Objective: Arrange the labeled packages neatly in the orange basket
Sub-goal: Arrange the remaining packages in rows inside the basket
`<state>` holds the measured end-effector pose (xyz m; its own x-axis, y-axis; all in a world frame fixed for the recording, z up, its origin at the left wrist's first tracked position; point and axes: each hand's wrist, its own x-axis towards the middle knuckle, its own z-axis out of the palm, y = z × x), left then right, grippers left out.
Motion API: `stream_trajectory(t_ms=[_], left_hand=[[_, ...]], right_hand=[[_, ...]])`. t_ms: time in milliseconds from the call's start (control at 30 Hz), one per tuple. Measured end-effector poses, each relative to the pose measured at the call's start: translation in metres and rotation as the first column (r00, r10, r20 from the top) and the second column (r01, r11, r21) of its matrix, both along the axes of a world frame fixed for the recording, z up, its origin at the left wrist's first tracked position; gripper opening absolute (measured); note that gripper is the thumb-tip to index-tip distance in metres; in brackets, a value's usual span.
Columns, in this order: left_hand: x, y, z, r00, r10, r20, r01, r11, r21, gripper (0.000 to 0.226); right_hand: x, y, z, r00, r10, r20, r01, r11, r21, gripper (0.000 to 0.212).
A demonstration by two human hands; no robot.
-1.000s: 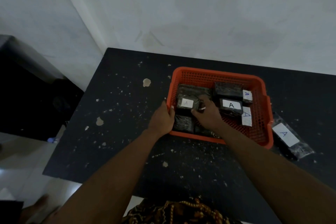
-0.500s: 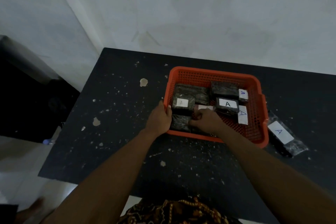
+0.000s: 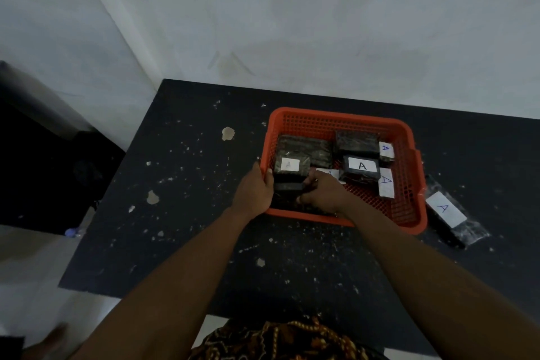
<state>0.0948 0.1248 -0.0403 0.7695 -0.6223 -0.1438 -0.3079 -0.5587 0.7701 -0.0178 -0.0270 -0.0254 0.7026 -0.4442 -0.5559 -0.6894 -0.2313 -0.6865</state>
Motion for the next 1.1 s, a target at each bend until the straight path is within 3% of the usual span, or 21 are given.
stream_trajectory(t_ms=[167,300,467,533,667,967,1100], left_hand=[[0.001,0.000,-0.001,1.000,0.001,-0.028,-0.001,1.000,0.005,0.036],[0.000,0.001,-0.002,1.000,0.007,-0.026,-0.007,1.000,0.002,0.037],[0.000,0.001,-0.004,0.999,0.012,-0.033,-0.012,1.000,0.000,0.041],[0.001,0.001,-0.005,0.999,0.019,-0.034,-0.019,1.000,0.004,0.041],[0.001,0.000,-0.005,0.999,0.028,-0.030,-0.027,0.999,0.017,0.041],[0.000,0.000,-0.004,0.999,0.028,-0.034,-0.027,0.999,0.035,0.035],[0.000,0.001,-0.004,0.999,0.023,-0.025,-0.023,0.999,0.024,0.034]], right_hand=[[-0.003,0.003,0.009,0.999,-0.042,0.004,0.041,0.989,0.142,0.023],[-0.011,0.000,0.020,0.989,-0.148,0.007,0.137,0.930,0.342,0.033],[-0.025,-0.012,0.029,0.954,-0.279,0.110,0.168,0.800,0.576,0.032],[-0.028,-0.013,0.030,0.935,-0.326,0.141,0.185,0.786,0.590,0.018],[-0.031,-0.014,0.022,0.928,-0.301,0.220,0.194,0.894,0.403,0.009],[-0.033,-0.016,0.017,0.904,-0.309,0.295,0.174,0.897,0.405,0.028],[-0.036,-0.015,0.019,0.888,-0.382,0.255,0.222,0.844,0.489,0.045]])
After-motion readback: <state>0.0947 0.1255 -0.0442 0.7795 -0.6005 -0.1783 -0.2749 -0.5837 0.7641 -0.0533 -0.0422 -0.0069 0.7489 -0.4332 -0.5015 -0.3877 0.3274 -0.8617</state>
